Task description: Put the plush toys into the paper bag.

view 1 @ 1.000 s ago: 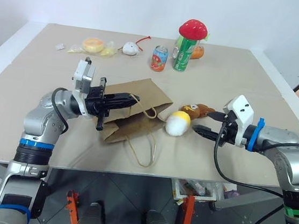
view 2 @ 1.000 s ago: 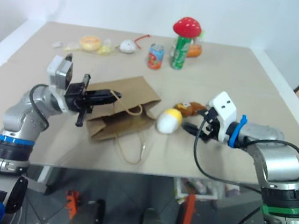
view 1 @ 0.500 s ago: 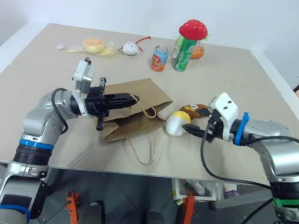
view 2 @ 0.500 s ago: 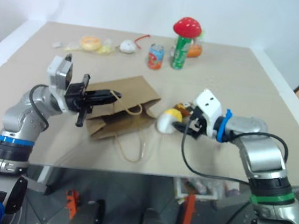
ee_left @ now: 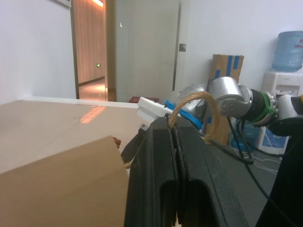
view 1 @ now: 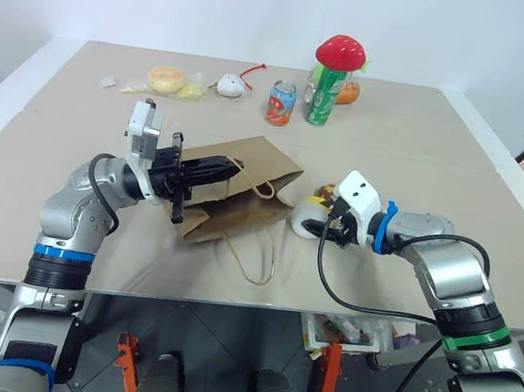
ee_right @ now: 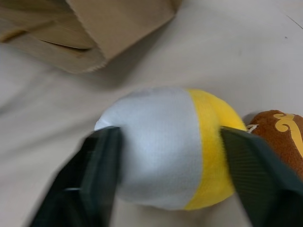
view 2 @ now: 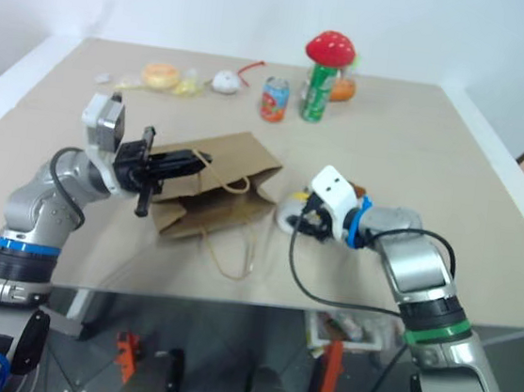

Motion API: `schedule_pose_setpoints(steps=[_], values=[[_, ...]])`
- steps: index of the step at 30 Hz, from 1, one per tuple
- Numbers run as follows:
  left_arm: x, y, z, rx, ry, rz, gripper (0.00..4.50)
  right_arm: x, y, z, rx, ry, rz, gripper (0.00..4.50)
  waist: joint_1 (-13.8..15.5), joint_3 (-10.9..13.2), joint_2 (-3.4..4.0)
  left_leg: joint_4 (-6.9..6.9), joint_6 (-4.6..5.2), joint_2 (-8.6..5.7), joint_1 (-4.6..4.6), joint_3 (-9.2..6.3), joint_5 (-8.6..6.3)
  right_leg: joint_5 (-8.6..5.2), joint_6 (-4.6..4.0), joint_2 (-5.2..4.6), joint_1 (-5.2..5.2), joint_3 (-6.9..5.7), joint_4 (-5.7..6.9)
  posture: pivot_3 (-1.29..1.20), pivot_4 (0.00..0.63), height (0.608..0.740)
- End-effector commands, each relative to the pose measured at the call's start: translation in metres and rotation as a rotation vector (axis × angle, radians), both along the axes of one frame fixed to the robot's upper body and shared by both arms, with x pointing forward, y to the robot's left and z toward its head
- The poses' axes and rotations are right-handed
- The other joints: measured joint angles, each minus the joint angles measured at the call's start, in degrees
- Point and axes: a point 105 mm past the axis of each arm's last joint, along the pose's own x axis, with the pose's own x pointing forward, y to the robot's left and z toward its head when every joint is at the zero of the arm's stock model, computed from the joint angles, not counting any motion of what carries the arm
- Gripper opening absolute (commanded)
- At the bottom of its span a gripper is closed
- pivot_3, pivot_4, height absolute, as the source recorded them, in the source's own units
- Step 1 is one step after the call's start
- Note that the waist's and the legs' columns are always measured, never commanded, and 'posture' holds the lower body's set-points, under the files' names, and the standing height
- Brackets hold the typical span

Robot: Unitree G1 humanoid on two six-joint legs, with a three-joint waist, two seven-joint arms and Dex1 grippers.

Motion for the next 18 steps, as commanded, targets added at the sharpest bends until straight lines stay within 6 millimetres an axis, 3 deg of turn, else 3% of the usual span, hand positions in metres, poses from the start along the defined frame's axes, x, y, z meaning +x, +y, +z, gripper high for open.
schedule_pose_setpoints(steps=[1,2,3,6,9,12,15,18], values=[[-0.006,0.0,0.016,-0.017,-0.06,-0.011,0.0,0.0,-0.006,0.002,-0.018,-0.02,-0.019,1.8,0.02,0.0,0.0,0.01,0.0,0.0,0.0,0.0,0.0,0.01,0.01,0.0,0.02,0.0,0.0,0.0,0.15,0.74],[-0.006,0.0,0.016,-0.019,-0.059,-0.012,0.0,0.0,-0.008,0.002,-0.018,-0.023,-0.022,1.57,0.02,0.0,0.0,0.03,0.0,0.0,0.0,0.0,0.0,0.01,0.01,0.0,0.03,0.0,0.0,0.0,0.15,0.74],[-0.006,-0.001,0.016,-0.021,-0.058,-0.013,0.0,-0.001,-0.01,0.003,-0.021,-0.025,-0.026,0.86,0.02,0.0,0.0,0.04,0.0,0.0,0.0,0.0,0.0,0.01,0.01,-0.01,0.03,0.0,0.0,0.0,0.15,0.74],[-0.005,-0.002,0.017,-0.026,-0.054,-0.019,0.0,-0.004,-0.02,0.011,-0.019,-0.038,-0.056,0.21,0.09,0.0,0.0,0.06,0.0,0.0,0.0,-0.01,0.0,0.02,0.01,-0.01,0.05,0.0,0.0,0.0,0.15,0.74],[-0.004,-0.003,0.019,-0.036,-0.045,-0.024,0.0,-0.02,-0.027,0.033,0.043,-0.037,-0.016,0.21,0.4,0.0,0.0,0.07,0.0,-0.01,-0.02,0.0,0.0,0.01,0.03,-0.03,0.04,0.0,0.0,0.0,0.15,0.74],[0.0,-0.003,0.023,-0.059,-0.021,-0.028,0.0,-0.054,-0.023,0.062,0.14,-0.025,0.129,0.21,0.53,0.02,0.03,0.05,0.0,0.0,-0.03,0.03,0.0,-0.03,0.05,-0.02,0.02,0.0,0.0,0.0,0.15,0.74],[0.001,-0.004,0.023,-0.064,-0.01,-0.029,0.0,-0.075,-0.002,0.071,0.186,0.003,0.246,0.21,0.31,0.02,0.04,-0.01,0.0,0.02,0.01,-0.02,0.0,-0.05,0.05,0.02,0.03,-0.01,0.0,0.0,0.15,0.74],[0.003,-0.004,0.023,-0.063,-0.005,-0.033,0.0,-0.091,0.027,0.066,0.213,0.055,0.361,0.21,-0.09,0.02,0.03,-0.01,-0.01,0.03,0.06,-0.03,-0.01,-0.03,0.02,0.03,0.04,-0.01,0.0,0.0,0.15,0.74]])
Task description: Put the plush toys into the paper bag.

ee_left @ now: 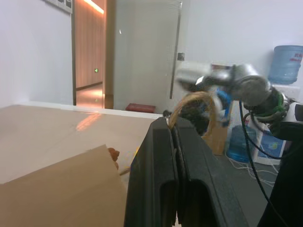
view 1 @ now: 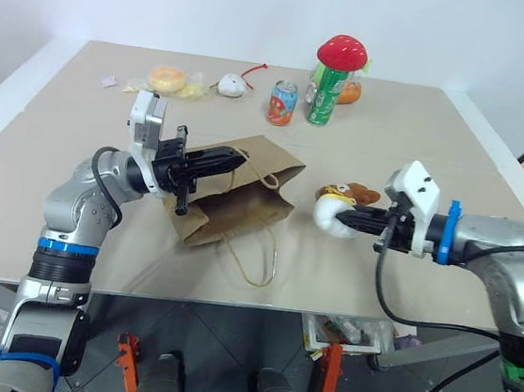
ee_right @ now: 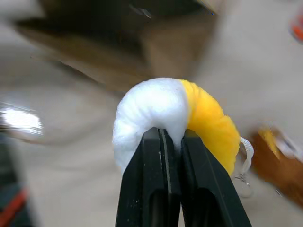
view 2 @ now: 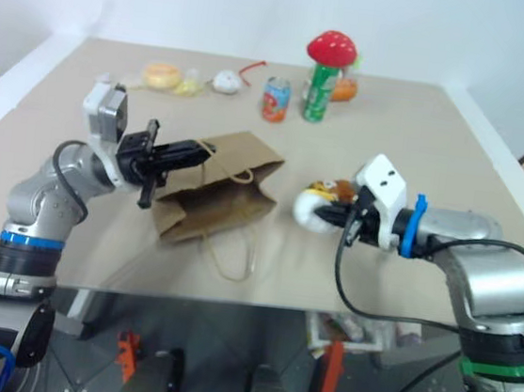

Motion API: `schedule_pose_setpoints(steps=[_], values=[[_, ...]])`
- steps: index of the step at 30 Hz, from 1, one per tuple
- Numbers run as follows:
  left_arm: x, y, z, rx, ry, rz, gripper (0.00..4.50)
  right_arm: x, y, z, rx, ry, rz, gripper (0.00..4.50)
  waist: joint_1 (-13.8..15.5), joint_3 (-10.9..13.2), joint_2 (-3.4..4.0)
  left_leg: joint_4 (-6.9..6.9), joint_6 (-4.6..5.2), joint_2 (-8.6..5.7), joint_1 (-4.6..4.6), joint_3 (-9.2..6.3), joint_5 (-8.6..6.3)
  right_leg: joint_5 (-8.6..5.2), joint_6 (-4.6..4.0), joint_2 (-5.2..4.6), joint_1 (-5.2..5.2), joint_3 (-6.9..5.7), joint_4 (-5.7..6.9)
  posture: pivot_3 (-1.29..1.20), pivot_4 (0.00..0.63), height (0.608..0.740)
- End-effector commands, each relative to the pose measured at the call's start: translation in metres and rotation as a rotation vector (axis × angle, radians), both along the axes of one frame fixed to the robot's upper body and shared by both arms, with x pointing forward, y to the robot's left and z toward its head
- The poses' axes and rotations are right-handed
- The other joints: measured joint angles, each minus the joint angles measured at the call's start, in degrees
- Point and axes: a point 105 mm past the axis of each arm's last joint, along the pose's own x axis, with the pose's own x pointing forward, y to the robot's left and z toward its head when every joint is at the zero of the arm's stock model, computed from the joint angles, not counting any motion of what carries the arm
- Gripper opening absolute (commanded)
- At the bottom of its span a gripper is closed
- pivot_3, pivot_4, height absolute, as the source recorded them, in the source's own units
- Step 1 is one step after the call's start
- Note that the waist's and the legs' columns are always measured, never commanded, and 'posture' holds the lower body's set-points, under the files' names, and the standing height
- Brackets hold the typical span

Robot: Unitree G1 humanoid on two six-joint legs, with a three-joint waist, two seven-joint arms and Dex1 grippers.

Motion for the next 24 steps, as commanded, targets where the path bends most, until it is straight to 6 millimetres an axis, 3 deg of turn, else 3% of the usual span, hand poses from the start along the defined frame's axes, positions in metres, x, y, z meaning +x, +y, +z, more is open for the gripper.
schedule_pose_setpoints(steps=[1,5,7,10,14,21,24], values=[[-0.001,0.0,0.013,-0.027,-0.035,-0.014,0.0,-0.025,0.039,0.003,0.038,0.025,0.177,0.21,-0.11,0.0,0.0,0.0,0.0,0.0,0.0,-0.02,0.0,0.02,-0.02,0.0,0.0,0.0,0.0,0.0,0.15,0.74],[-0.002,-0.001,0.015,-0.03,-0.038,-0.021,0.0,-0.021,0.076,-0.006,0.074,0.045,0.234,0.21,-0.17,0.0,0.0,0.09,0.0,-0.01,0.0,-0.06,0.0,0.14,-0.07,-0.01,0.0,0.0,0.0,0.0,0.15,0.74],[-0.003,-0.001,0.016,-0.031,-0.038,-0.023,0.0,-0.011,0.081,-0.007,0.07,0.026,0.212,0.21,-0.16,0.0,0.0,0.1,0.0,-0.03,-0.02,-0.05,0.0,0.19,-0.07,-0.03,-0.02,0.0,0.0,0.0,0.15,0.74],[-0.005,0.0,0.015,-0.03,-0.037,-0.025,0.0,0.02,0.086,0.007,0.115,-0.023,0.116,0.21,-0.08,0.0,0.0,0.16,0.0,-0.03,-0.03,-0.02,0.0,0.26,-0.11,-0.06,-0.03,0.0,0.0,0.0,0.15,0.74],[-0.007,0.0,0.014,-0.029,-0.036,-0.023,0.0,0.03,0.1,0.013,0.11,-0.053,0.139,0.21,-0.01,0.0,0.0,0.14,0.01,-0.01,-0.04,-0.02,0.01,0.29,-0.13,-0.05,-0.04,-0.05,0.0,0.0,0.15,0.74],[-0.007,0.002,0.014,-0.033,-0.034,-0.014,0.0,0.039,0.119,-0.012,0.067,-0.031,0.128,0.21,-0.03,0.0,0.0,0.0,0.02,-0.01,-0.08,-0.03,0.01,0.14,-0.06,-0.02,-0.07,-0.05,0.0,0.0,0.15,0.74],[-0.007,0.002,0.013,-0.037,-0.031,-0.01,0.0,0.054,0.123,-0.025,0.03,-0.049,0.053,0.21,-0.04,0.0,0.0,-0.08,0.02,0.0,-0.07,-0.06,0.01,0.16,0.08,0.03,-0.1,-0.05,0.01,0.0,0.15,0.74]])
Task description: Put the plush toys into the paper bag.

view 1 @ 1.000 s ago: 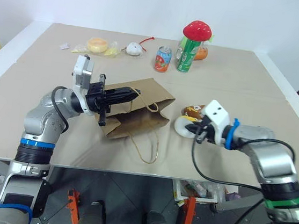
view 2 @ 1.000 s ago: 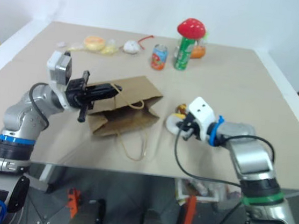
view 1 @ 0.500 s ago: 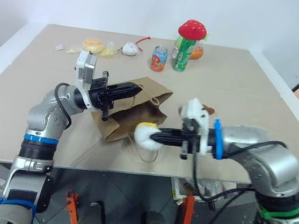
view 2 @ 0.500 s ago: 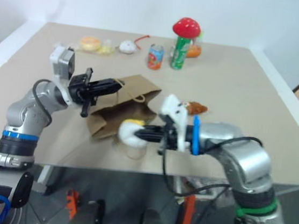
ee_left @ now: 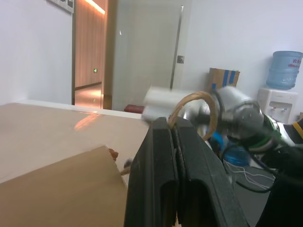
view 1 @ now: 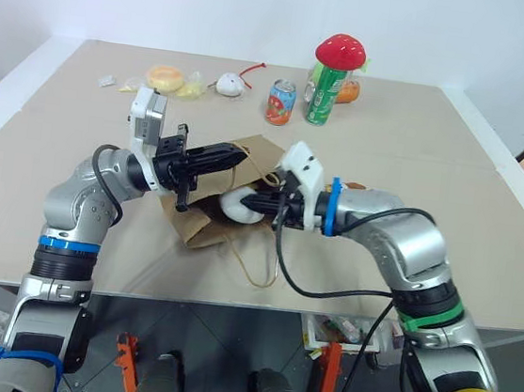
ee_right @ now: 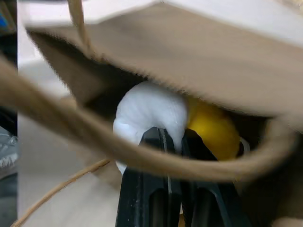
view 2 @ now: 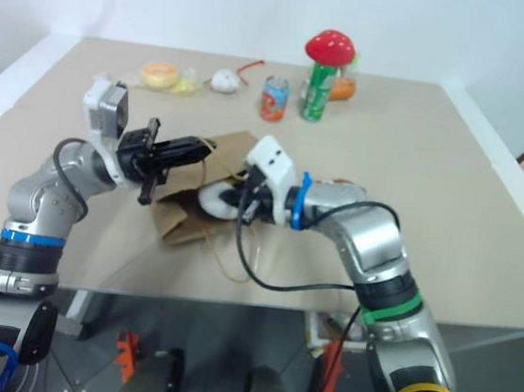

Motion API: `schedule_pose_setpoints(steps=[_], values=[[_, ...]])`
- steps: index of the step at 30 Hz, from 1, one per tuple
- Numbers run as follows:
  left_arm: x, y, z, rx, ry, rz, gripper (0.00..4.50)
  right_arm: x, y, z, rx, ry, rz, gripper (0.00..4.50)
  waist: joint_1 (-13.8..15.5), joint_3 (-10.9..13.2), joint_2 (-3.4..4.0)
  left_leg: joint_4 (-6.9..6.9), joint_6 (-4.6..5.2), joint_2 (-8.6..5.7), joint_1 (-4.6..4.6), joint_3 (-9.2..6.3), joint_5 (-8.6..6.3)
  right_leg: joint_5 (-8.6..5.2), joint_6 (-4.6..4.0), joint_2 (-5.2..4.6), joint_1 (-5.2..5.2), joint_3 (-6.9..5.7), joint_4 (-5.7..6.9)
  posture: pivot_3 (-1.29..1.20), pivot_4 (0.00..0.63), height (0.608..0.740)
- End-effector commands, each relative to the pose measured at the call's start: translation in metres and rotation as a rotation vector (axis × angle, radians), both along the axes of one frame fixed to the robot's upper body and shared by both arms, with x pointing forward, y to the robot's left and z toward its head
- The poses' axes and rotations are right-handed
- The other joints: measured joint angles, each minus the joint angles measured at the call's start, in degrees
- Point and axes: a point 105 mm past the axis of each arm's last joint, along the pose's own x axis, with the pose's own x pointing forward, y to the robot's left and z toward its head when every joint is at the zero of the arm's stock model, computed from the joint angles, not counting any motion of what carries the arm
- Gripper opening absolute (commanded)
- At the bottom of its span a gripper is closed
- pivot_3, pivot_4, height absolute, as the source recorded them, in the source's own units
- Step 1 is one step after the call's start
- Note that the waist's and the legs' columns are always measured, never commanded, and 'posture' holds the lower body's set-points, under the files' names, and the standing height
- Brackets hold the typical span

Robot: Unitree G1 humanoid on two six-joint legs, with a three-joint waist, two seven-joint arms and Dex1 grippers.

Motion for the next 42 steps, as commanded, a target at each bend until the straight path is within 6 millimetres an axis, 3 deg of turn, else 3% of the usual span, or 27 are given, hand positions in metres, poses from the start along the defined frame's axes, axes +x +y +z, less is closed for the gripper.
schedule_pose_setpoints(steps=[1,3,6,11,17,22,26,31,42], values=[[-0.007,0.003,0.012,-0.028,-0.048,-0.005,0.0,0.017,0.003,0.0,-0.019,-0.076,-0.081,0.21,-0.01,0.0,0.0,0.0,0.0,0.0,0.0,0.0,0.0,0.0,0.0,0.0,0.0,0.0,0.0,0.0,0.15,0.74],[-0.007,0.002,0.012,-0.03,-0.047,-0.005,0.0,0.022,0.003,0.0,-0.018,-0.088,-0.104,0.21,-0.01,0.0,0.0,0.01,0.0,-0.01,0.0,0.0,0.0,-0.01,-0.02,0.0,0.0,0.0,0.0,0.0,0.15,0.74],[-0.006,0.002,0.012,-0.033,-0.046,-0.007,0.0,0.024,0.003,0.005,0.004,-0.101,-0.113,1.11,0.02,0.0,0.0,0.04,0.0,-0.01,-0.01,0.01,0.0,-0.06,-0.11,-0.02,0.03,0.01,0.0,0.0,0.15,0.74],[-0.006,0.002,0.012,-0.039,-0.04,-0.01,0.0,0.021,-0.012,0.027,0.12,-0.053,-0.114,3.51,0.02,0.0,0.0,0.05,0.0,0.0,-0.01,0.01,0.0,-0.05,-0.12,-0.01,0.03,0.01,0.0,0.0,0.15,0.74],[-0.004,0.001,0.012,-0.04,-0.034,-0.014,0.0,0.006,-0.041,0.046,0.17,-0.031,-0.081,3.51,0.03,0.0,0.0,0.03,0.0,0.0,-0.01,0.01,0.0,-0.06,-0.12,-0.02,0.05,0.01,0.0,0.0,0.15,0.74],[-0.001,0.002,0.014,-0.049,-0.031,-0.007,0.0,-0.032,-0.068,0.044,0.176,0.012,0.026,3.51,0.13,0.0,0.0,-0.06,-0.01,-0.02,-0.01,-0.02,0.0,-0.2,-0.02,-0.02,0.06,0.01,0.0,0.0,0.15,0.74],[0.0,0.004,0.015,-0.053,-0.027,-0.002,0.0,-0.002,-0.13,0.042,0.037,-0.122,-0.246,3.51,0.13,0.0,0.0,-0.05,-0.01,-0.06,0.0,-0.01,-0.01,-0.27,-0.1,-0.05,0.06,0.03,-0.01,0.0,0.15,0.74],[-0.001,0.004,0.014,-0.05,-0.025,-0.006,0.0,0.033,-0.174,0.043,-0.147,-0.263,-0.461,3.51,-0.15,0.0,0.0,0.08,-0.02,-0.06,0.09,0.01,-0.01,-0.03,-0.22,-0.06,0.03,0.05,-0.01,0.0,0.15,0.74],[-0.001,0.005,0.015,-0.051,-0.027,0.001,0.0,0.069,-0.174,0.011,-0.396,-0.313,-0.491,3.51,-0.14,0.01,0.01,0.05,-0.01,-0.08,0.12,0.03,0.0,-0.07,-0.13,-0.04,0.01,0.11,-0.02,0.0,0.15,0.74]])
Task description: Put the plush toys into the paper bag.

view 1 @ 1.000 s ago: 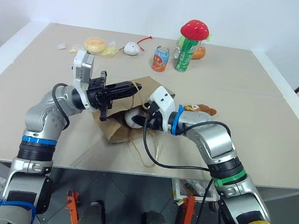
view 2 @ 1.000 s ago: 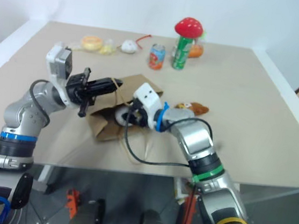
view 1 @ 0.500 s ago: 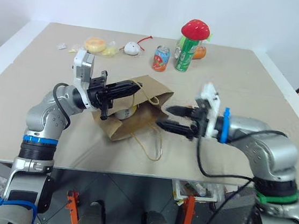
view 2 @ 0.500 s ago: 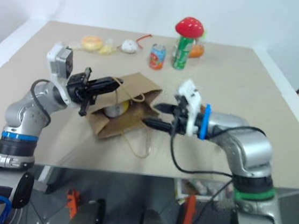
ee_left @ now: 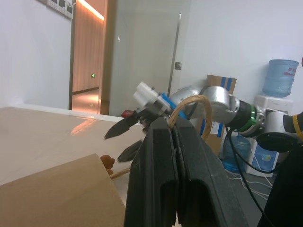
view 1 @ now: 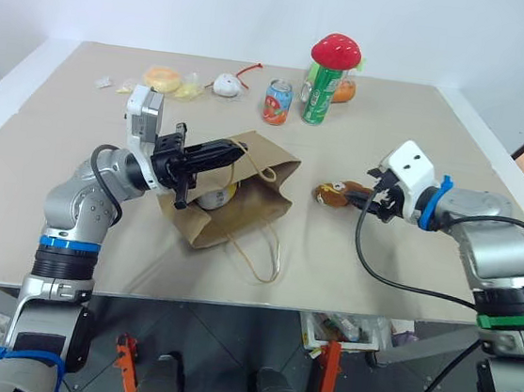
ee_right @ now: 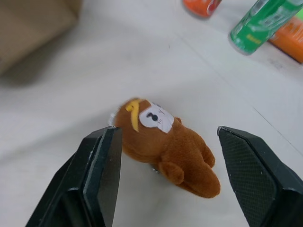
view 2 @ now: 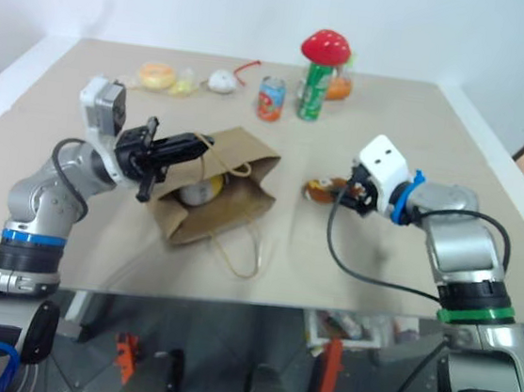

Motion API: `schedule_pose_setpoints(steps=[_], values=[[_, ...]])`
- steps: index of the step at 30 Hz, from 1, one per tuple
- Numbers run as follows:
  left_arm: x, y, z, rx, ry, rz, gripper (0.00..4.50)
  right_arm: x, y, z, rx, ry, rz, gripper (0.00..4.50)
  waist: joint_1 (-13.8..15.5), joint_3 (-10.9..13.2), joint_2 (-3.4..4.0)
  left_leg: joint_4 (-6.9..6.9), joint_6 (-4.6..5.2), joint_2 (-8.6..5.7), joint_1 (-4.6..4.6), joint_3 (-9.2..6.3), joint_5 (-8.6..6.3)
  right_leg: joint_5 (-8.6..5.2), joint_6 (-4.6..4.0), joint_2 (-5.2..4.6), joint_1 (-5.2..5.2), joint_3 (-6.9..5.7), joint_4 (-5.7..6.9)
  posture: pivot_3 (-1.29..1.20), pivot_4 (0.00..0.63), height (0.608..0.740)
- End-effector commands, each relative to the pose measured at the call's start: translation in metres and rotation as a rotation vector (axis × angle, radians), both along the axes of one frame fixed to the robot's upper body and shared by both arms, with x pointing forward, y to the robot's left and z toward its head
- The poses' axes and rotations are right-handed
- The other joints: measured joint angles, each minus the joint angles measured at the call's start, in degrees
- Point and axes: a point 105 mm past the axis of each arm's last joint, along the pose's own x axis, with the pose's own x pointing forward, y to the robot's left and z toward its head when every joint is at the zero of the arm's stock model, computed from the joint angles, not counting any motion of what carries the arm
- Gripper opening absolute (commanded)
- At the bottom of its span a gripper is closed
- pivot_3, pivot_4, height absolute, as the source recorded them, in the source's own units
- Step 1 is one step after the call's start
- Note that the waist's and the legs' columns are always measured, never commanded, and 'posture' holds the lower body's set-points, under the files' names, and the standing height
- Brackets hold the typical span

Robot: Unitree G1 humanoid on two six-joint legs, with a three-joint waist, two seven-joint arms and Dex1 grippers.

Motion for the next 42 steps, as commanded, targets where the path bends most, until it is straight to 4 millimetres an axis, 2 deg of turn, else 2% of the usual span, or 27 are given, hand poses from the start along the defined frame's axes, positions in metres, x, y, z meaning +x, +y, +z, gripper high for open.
schedule_pose_setpoints(steps=[1,9,15,16,18,19,21,23,26,28,31,33,34,37,42], values=[[-0.003,0.004,0.012,-0.017,-0.041,0.007,0.0,0.009,0.002,0.005,-0.081,-0.039,-0.014,3.51,0.0,0.0,0.0,-0.02,0.0,0.0,0.0,0.0,0.0,-0.01,0.0,0.0,-0.01,0.0,0.0,0.0,0.15,0.74],[-0.004,0.005,0.012,-0.015,-0.037,0.017,0.0,0.017,0.014,-0.006,-0.114,-0.021,0.001,3.51,0.03,0.01,0.02,-0.06,0.0,-0.03,-0.02,-0.03,0.0,-0.04,0.11,0.01,0.01,0.01,0.0,0.0,0.15,0.74],[-0.005,0.006,0.012,-0.016,-0.034,0.022,0.0,0.026,0.016,-0.016,-0.107,-0.004,-0.042,3.51,0.03,0.01,0.02,-0.04,0.0,-0.03,-0.02,-0.03,0.0,-0.02,0.07,0.01,0.02,0.01,0.0,0.0,0.15,0.74],[-0.005,0.006,0.012,-0.016,-0.033,0.024,0.0,0.027,0.017,-0.018,-0.102,0.005,-0.048,3.12,0.03,0.01,0.02,-0.04,0.0,-0.03,-0.02,-0.03,0.0,-0.01,0.07,0.01,0.02,0.02,0.0,0.0,0.15,0.74],[-0.005,0.006,0.012,-0.016,-0.033,0.027,0.0,0.028,0.016,-0.022,-0.098,0.016,-0.063,2.76,0.03,0.01,0.02,-0.04,0.0,-0.03,-0.02,-0.04,0.0,-0.01,0.07,0.01,0.03,0.01,0.0,0.0,0.15,0.74],[-0.005,0.006,0.012,-0.017,-0.033,0.027,0.0,0.029,0.015,-0.023,-0.102,0.018,-0.066,2.15,0.03,0.01,0.02,-0.04,0.0,-0.03,-0.02,-0.04,0.0,-0.01,0.07,0.01,0.03,0.01,0.0,0.0,0.15,0.74],[-0.005,0.006,0.012,-0.017,-0.032,0.029,0.0,0.029,0.015,-0.024,-0.101,0.019,-0.071,1.53,0.02,0.01,0.02,-0.03,0.0,-0.03,-0.02,-0.04,0.0,-0.01,0.07,0.01,0.04,0.01,0.01,0.0,0.15,0.74],[-0.005,0.006,0.012,-0.018,-0.031,0.03,0.0,0.028,0.015,-0.024,-0.099,0.021,-0.069,1.1,0.02,0.01,0.02,-0.02,0.0,-0.03,-0.02,-0.03,0.0,0.0,0.07,0.01,0.05,0.01,0.0,0.0,0.15,0.74],[-0.005,0.006,0.012,-0.02,-0.029,0.03,0.0,0.027,0.013,-0.02,-0.095,0.008,-0.071,0.01,0.02,0.01,0.02,-0.01,0.0,-0.02,-0.01,-0.03,0.0,0.02,0.05,0.01,0.05,0.01,0.01,0.0,0.15,0.74],[-0.005,0.005,0.013,-0.022,-0.028,0.028,0.0,0.025,0.016,-0.004,-0.026,-0.024,-0.064,0.01,0.02,0.01,0.02,-0.01,0.0,-0.02,0.0,-0.03,0.0,0.03,0.03,0.01,0.05,0.01,0.01,0.0,0.15,0.74],[-0.005,0.005,0.013,-0.025,-0.026,0.026,0.0,0.009,0.027,0.034,0.135,-0.067,0.036,0.01,0.06,0.03,0.05,-0.01,0.01,-0.02,-0.01,-0.03,0.01,0.05,0.07,0.01,0.04,0.01,0.01,0.0,0.15,0.74],[-0.005,0.005,0.013,-0.025,-0.026,0.026,0.0,-0.011,0.034,0.053,0.183,-0.075,0.147,0.01,0.12,0.06,0.1,-0.01,0.01,-0.02,-0.02,-0.03,0.01,0.14,0.28,0.02,0.04,0.01,0.01,0.0,0.15,0.74],[-0.005,0.005,0.013,-0.026,-0.025,0.027,0.0,-0.03,0.04,0.059,0.198,-0.044,0.244,0.01,0.15,0.07,0.12,-0.05,0.01,-0.02,-0.04,-0.03,0.01,0.11,0.33,0.02,0.03,0.01,0.01,0.0,0.15,0.74],[-0.005,0.005,0.013,-0.028,-0.024,0.028,0.0,-0.071,0.055,0.058,0.196,0.051,0.427,0.01,0.62,0.07,0.12,-0.14,-0.03,-0.04,-0.05,-0.11,-0.02,-0.07,0.4,0.03,0.08,-0.01,0.01,0.0,0.15,0.74],[-0.005,0.004,0.013,-0.03,-0.024,0.026,0.0,-0.107,0.085,0.044,0.2,0.166,0.609,0.01,0.4,0.07,0.12,-0.12,-0.14,-0.02,-0.01,-0.12,-0.1,-0.13,0.28,0.04,0.08,-0.02,0.01,0.0,0.15,0.74]])
